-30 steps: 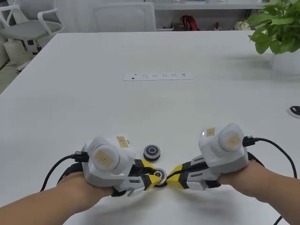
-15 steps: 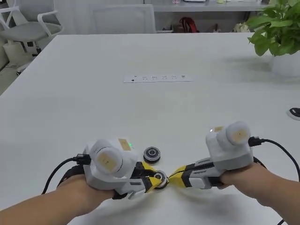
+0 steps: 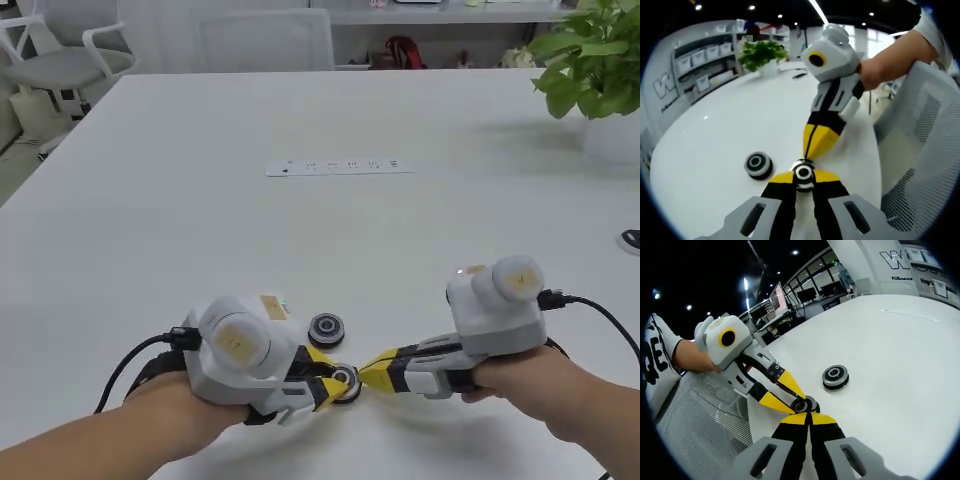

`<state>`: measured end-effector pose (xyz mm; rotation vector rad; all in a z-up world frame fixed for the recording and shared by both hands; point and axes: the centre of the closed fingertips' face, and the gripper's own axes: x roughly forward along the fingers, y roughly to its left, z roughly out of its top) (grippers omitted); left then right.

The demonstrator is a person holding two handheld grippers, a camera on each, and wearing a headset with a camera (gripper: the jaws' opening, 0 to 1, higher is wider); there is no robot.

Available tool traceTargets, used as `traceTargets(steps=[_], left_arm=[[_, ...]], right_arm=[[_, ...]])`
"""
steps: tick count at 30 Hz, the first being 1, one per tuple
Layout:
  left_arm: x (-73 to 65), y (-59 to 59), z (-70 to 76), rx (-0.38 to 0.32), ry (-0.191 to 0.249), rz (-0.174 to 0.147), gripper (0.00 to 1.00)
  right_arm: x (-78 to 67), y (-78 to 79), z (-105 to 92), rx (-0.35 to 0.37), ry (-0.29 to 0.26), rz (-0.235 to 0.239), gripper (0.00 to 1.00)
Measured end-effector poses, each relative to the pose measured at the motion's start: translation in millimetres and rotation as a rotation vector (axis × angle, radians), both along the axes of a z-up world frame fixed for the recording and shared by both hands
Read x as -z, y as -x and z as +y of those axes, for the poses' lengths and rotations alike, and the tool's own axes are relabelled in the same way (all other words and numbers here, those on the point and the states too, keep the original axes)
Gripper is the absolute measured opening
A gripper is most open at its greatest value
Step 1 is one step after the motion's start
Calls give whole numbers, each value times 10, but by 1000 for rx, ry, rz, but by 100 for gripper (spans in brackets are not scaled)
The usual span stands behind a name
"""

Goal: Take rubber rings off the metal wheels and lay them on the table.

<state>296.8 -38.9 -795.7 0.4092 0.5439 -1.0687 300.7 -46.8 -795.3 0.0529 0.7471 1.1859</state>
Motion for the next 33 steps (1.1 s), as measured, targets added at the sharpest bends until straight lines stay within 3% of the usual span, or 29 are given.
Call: traceTargets(steps=[21,23,24,26,33], left_arm=[[-6,10,3,-2,-17,5,11],[-6,11,0,-2,-17,4,11],[-6,10,0,-4,-16,4,11],[-2,7,1,-5,-12,5,11],[1,5,1,-4,-10,7,12]], right_arm=[[-77,74,102,-42,-24,0,0],[-114,98,144,-57,-43,-2,0],[-253,213,268,-105,-131,32,0],[-227,167,231,-116,-65,-40,0],[-117,161,143,-113,-40,-66,0]])
